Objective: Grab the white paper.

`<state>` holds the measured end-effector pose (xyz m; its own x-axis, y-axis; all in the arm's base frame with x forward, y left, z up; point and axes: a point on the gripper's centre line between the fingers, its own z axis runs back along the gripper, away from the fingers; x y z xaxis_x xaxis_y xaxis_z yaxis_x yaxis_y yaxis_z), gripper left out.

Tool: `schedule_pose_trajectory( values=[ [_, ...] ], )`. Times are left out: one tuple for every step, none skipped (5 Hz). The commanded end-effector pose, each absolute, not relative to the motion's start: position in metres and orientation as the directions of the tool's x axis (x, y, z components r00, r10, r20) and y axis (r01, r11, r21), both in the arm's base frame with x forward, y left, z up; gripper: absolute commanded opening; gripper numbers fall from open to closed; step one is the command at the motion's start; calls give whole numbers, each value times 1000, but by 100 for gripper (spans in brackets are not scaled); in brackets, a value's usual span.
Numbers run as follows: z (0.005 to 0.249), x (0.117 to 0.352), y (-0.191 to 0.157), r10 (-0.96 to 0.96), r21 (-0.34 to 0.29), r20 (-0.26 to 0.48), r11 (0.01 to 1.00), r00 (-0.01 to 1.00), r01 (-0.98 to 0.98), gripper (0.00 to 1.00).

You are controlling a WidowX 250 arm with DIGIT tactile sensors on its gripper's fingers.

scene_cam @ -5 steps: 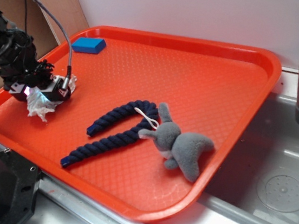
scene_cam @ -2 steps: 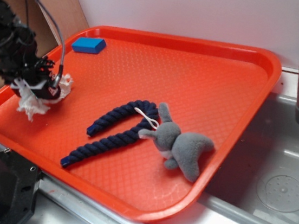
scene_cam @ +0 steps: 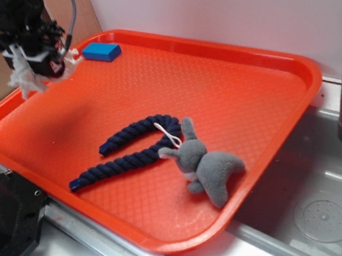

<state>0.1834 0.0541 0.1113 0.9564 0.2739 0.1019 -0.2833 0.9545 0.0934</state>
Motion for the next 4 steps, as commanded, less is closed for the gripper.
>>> schedule_pose_trajectory(
  values=[
    [184, 184, 10, 263, -19, 117, 965, 958, -263, 0],
    [195, 182, -11, 264, 5, 145, 964, 954, -267, 0],
    [196, 179, -17, 290, -25, 136, 957, 947, -289, 0],
    [189, 184, -1, 334, -35, 83, 943, 939, -332, 0]
  ],
)
